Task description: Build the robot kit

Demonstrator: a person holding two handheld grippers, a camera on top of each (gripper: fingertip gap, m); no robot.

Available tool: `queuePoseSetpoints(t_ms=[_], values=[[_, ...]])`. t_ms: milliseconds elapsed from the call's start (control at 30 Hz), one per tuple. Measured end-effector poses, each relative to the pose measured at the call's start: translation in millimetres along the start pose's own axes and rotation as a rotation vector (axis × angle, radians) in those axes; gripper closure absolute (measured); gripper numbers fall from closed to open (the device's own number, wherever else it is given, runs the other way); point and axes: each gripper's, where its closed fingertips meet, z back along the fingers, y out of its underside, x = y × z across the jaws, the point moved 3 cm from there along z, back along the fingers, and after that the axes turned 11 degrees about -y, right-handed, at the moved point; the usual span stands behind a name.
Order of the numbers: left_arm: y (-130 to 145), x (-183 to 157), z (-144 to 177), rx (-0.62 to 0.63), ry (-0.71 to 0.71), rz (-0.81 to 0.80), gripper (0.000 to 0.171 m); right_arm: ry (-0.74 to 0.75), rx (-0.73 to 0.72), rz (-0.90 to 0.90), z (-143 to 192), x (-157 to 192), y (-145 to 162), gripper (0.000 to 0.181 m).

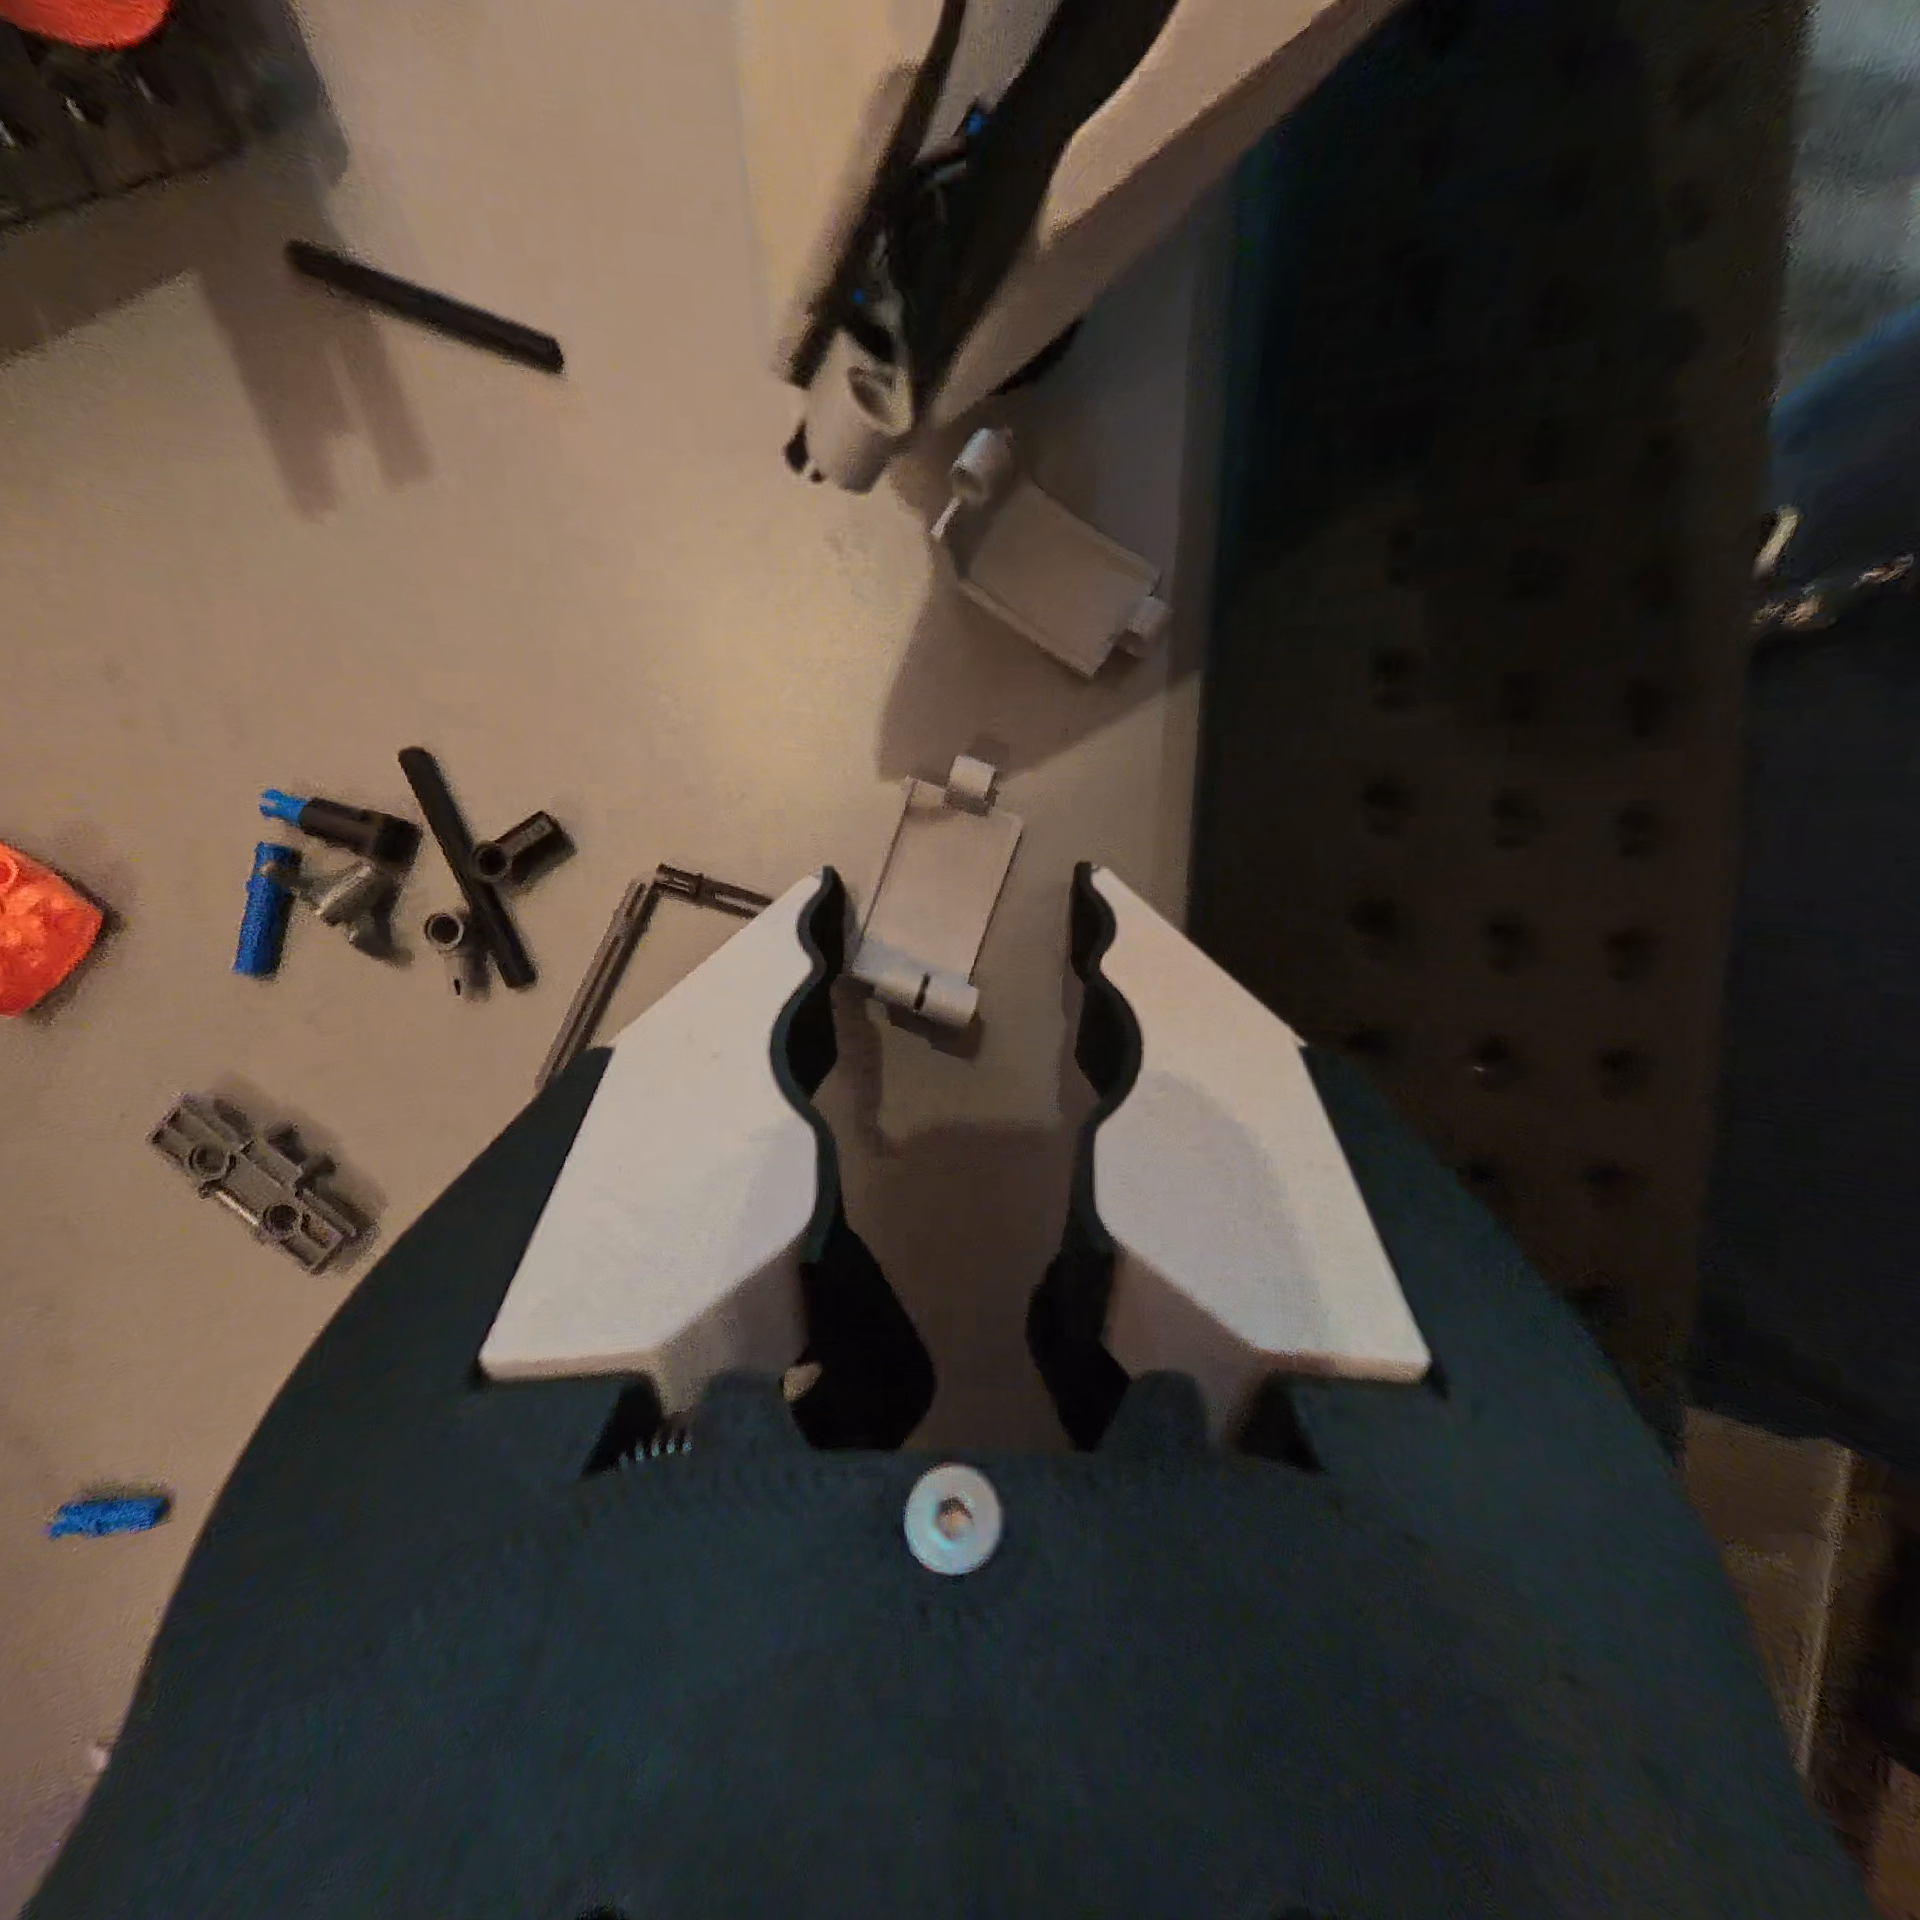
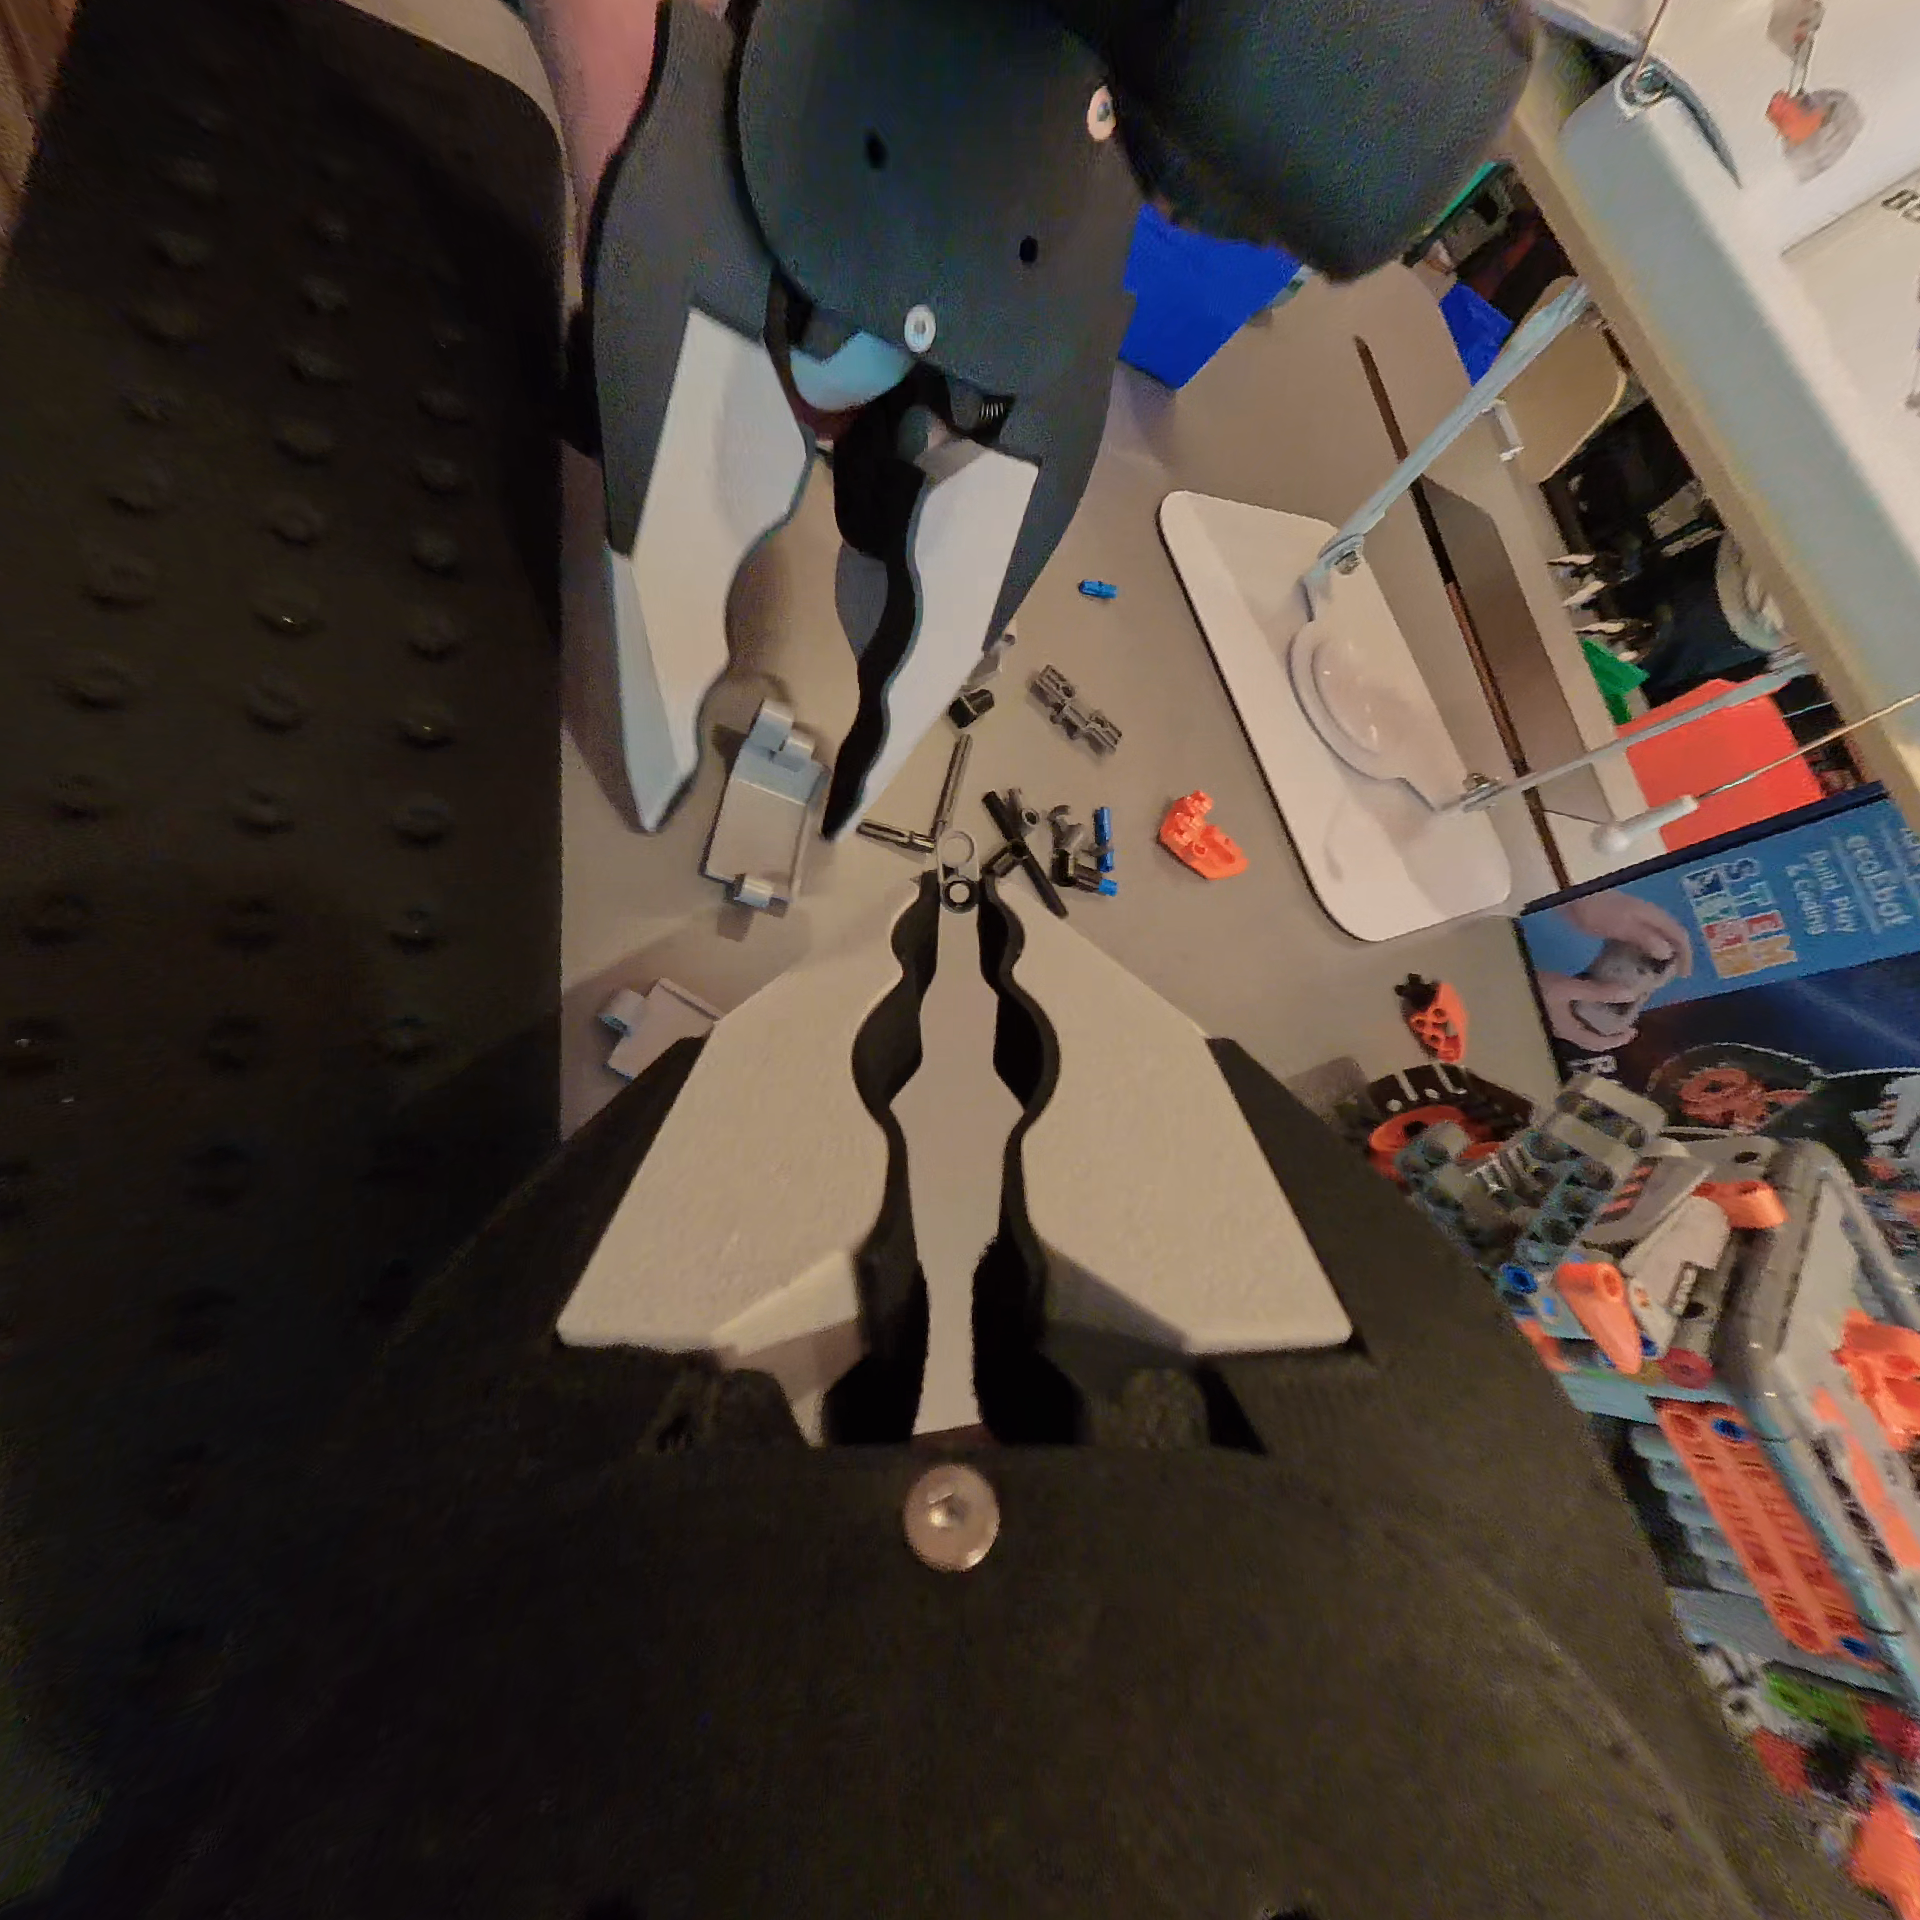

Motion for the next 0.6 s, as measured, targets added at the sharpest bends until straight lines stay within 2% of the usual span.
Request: queuePoseSetpoints(t_ms=[100, 200, 333, 500, 600], values=[[-4, 0, -4, 0.000, -0.017, -0.005, 0.146, -0.039, -0.031, -0.046, -1, 3, 1, 0.176], [-8, 4, -7, -0.011, -0.057, 0.042, 0.147, -0.064, -0.056, -0.086, -1, 4, 2, 0.177], [-12, 12, -8, -0.066, -0.058, 0.279, 0.149, -0.088, -0.054, -0.113, -4, 5, 7, 0.177], [-26, 17, 1, -0.258, 0.109, 0.625, 0.149, -0.091, -0.101, -0.216, -8, 0, 5, 0.177], [-26, 17, 1, -0.283, 0.197, 0.738, 0.149, -0.146, -0.125, -0.355, -12, -5, 9, 0.177]])
